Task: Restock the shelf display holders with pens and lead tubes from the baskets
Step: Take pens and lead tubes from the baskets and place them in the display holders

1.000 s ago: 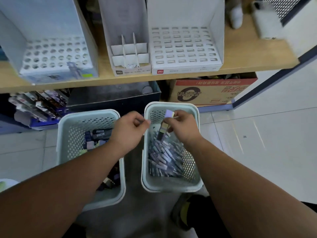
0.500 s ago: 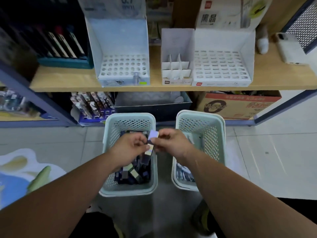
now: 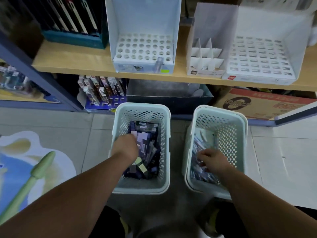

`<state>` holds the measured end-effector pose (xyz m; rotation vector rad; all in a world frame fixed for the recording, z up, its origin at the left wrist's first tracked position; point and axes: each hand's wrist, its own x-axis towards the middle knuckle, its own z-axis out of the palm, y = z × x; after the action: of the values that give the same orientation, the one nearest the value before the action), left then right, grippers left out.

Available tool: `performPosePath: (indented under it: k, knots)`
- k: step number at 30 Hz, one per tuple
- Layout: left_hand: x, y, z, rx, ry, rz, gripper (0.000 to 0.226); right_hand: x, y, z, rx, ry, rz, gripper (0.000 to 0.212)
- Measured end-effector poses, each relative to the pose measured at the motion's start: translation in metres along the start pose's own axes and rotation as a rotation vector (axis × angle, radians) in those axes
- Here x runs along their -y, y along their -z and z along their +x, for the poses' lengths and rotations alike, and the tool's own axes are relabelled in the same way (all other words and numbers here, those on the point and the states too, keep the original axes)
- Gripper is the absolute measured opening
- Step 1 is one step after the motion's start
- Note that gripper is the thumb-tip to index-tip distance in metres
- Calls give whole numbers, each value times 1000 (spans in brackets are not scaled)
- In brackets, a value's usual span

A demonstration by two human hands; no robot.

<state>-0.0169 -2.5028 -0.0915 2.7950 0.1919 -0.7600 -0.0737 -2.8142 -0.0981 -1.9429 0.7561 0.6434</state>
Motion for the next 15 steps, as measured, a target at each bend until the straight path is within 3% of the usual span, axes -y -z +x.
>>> performPosePath:
  k: [3, 5, 9, 11, 15]
  knots:
    - [-2, -16, 5, 40, 19, 5, 20, -22, 4, 6, -10, 13, -204, 18]
    - [-2, -22, 5, 33, 40, -57, 16, -26, 10, 5, -57, 13, -326, 4]
    - [-17, -14, 4, -6, 33, -271, 11, -25, 19, 10, -83, -21, -412, 53]
    - [-35, -8, 1, 4, -35, -373, 15, -20, 20, 13, -67, 2, -448, 67]
    - [-76, 2, -8, 63, -187, -463, 24, -20, 16, 21, 37, 34, -500, 60]
